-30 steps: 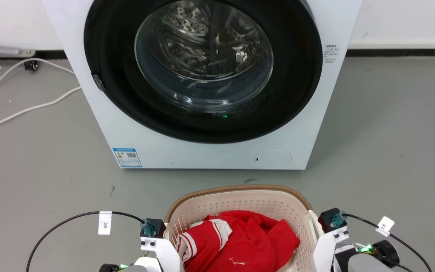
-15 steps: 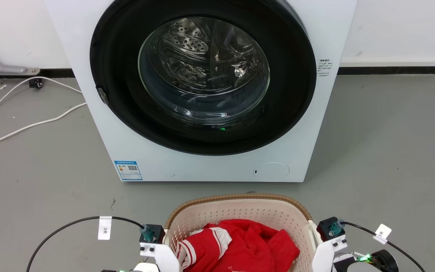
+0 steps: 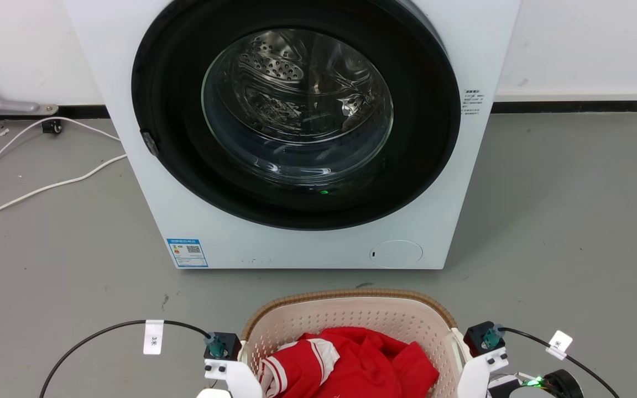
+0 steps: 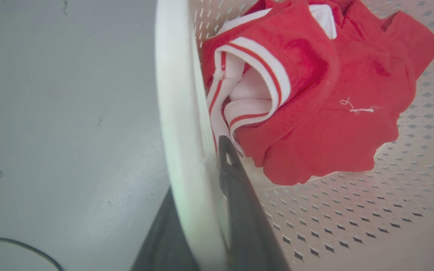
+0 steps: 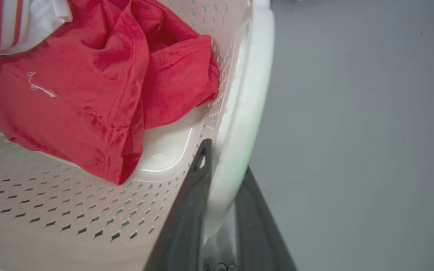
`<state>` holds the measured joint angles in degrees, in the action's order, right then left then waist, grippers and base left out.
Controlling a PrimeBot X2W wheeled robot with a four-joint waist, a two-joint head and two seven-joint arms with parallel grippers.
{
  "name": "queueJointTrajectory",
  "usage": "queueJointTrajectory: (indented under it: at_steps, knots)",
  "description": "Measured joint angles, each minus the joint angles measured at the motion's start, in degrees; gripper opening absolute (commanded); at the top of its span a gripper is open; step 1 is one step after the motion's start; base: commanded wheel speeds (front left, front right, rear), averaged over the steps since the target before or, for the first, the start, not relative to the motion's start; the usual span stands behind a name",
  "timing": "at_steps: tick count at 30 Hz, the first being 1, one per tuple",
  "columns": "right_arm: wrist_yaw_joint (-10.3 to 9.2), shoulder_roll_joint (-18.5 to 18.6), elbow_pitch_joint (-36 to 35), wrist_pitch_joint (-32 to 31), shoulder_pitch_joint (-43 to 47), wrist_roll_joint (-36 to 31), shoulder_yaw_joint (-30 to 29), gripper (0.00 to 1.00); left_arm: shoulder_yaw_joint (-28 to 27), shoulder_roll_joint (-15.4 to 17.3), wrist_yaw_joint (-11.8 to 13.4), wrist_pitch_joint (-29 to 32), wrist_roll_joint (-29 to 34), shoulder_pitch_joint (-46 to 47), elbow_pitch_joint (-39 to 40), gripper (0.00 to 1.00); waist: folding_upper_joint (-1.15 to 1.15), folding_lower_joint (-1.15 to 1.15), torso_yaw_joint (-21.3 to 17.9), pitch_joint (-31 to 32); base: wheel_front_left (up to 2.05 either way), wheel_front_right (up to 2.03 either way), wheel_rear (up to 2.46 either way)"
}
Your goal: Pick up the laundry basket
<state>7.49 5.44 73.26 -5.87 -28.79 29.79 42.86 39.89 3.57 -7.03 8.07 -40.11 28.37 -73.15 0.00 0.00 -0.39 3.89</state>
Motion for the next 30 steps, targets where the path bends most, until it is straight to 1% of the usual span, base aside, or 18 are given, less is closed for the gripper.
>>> queueJointTrajectory:
  at_steps: [30]
  knots:
    - [0.00, 0.74, 0.00, 0.05, -0.04, 6.60, 6.26, 0.00, 3.69, 0.48, -0.02, -0.79, -3.77, -0.06, -0.43, 0.00, 0.00, 0.01, 0.09, -0.07, 0.00, 0.00, 0.00]
